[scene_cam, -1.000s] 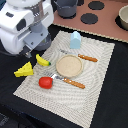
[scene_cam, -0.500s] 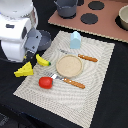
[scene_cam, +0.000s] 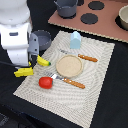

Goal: Interact with the objects in diverse but meaningful ways.

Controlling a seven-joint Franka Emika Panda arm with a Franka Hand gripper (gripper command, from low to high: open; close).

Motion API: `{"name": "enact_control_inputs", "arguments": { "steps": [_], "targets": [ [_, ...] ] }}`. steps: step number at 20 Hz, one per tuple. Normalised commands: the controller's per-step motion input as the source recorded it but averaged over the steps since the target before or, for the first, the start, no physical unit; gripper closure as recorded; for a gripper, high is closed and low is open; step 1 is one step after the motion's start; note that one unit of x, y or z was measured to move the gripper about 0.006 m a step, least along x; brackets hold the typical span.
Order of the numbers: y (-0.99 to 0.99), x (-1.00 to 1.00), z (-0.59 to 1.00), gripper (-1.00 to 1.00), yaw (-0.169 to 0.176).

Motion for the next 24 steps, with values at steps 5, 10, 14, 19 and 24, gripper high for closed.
{"name": "enact_control_inputs", "arguments": {
  "steps": [5,10,14,19,24],
  "targets": [
    [-0.09,-0.19,-0.29,-1.00,0.024],
    [-0.04,-0.14,-0.33,-1.00,0.026],
    [-0.01,-0.25,-0.42,-1.00,0.030],
    [0.00,-0.26,-0.41,-1.00,0.031],
    [0.00,-0.25,-0.35,-1.00,0.029]
  ]
}}
